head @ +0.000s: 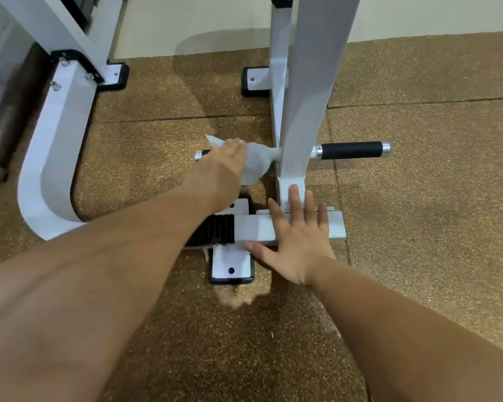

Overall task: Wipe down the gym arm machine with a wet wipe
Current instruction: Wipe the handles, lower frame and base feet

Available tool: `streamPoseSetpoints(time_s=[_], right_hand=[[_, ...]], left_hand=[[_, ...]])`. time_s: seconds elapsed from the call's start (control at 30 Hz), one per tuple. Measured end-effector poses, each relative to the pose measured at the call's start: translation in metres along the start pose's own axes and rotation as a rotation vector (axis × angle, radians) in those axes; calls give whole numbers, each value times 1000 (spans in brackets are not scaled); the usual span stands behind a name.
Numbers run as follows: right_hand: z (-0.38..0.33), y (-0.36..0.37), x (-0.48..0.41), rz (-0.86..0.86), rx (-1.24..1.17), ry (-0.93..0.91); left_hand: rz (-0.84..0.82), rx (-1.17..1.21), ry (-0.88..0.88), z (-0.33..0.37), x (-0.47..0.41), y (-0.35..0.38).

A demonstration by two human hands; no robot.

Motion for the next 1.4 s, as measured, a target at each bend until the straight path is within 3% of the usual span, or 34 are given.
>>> streamPoseSetpoints(time_s=[0.23,0.33,0.4,0.47,0.6,0.87,1.03,1.27,1.4], right_hand=[[1,-6,-1,-65,-21,-14],[4,-6,-1,-52,-58,-18],[6,-8,0,26,-107,-11],[6,-13,5,168,-115,1],[-10,-19,15,397,-74,-50],[-32,25,17,97,107,-53],[-34,28,13,51,130,-34],[-35,34,12,77,135,-17],[-40,32,15,99,155,3]], left_hand=[[-208,-59,238,-17,97,-25],[-128,0,356,-8,129,-21],[-110,101,322,-4,139,-15],[-209,125,293,-2,141,5],[-357,-117,242,-1,131,49],[-266,-148,87,-3,131,64],[-283,-201,53,-38,155,61],[-284,-84,65,27,135,70],[-291,-194,90,-19,154,60]])
Point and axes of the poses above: each hand's wrist, its own x-axis away from the middle knuckle, its own y-axis out of the palm, z = x × y, the point moved 3 cm from there along -x, towards the middle knuckle, and after that the axes turned 1 degree about y, right-handed, at the moved point
